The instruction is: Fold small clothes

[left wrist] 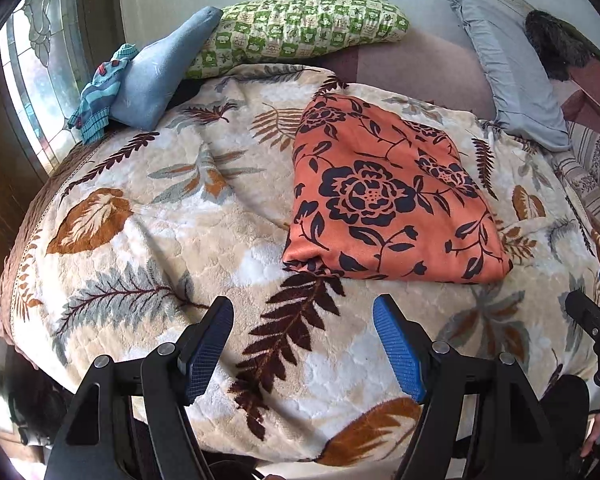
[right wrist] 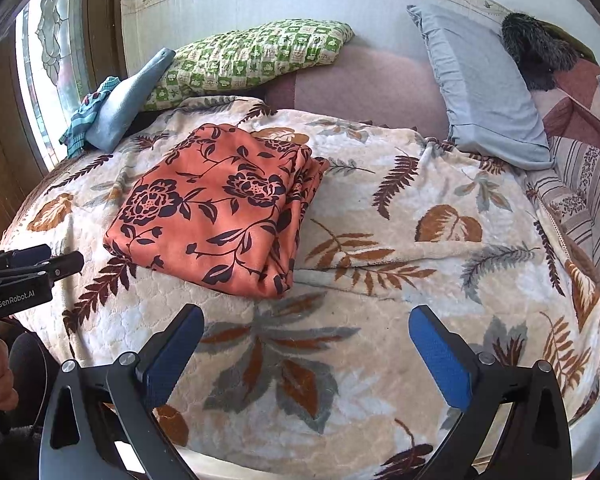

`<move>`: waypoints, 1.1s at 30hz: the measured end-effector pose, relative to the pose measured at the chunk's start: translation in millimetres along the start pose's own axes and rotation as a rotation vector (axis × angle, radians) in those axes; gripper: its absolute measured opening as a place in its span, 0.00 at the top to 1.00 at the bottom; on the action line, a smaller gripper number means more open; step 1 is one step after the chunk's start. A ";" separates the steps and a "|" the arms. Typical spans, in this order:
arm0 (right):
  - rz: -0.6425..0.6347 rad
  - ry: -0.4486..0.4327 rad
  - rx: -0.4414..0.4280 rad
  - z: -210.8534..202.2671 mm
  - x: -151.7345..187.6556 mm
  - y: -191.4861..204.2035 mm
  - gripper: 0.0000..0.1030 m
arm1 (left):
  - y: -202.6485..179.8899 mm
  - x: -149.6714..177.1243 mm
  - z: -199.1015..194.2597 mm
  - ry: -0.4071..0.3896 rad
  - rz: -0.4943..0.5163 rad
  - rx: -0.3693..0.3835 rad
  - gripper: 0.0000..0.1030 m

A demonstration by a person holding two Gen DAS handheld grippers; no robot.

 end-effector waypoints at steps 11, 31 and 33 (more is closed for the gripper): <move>0.052 0.024 0.016 4.2 7.2 -14.3 0.00 | -23.6 5.5 -11.2 -0.004 0.109 0.037 0.30; 0.043 0.046 0.045 9.9 11.2 -21.7 0.00 | -44.9 5.6 -31.8 -0.082 0.221 0.016 0.30; 0.031 0.042 0.051 8.3 10.7 -20.8 0.00 | -45.3 6.0 -33.1 -0.084 0.222 0.013 0.30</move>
Point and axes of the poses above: each gripper's, at about its wrist camera, not at the fingertips, and z roughly the way its jaws point, y to its left, x to its underside, the point moved 9 cm from there along z, roughly the way its jaws point, and after that the axes turned 1 degree about x, right-handed, at the moved point
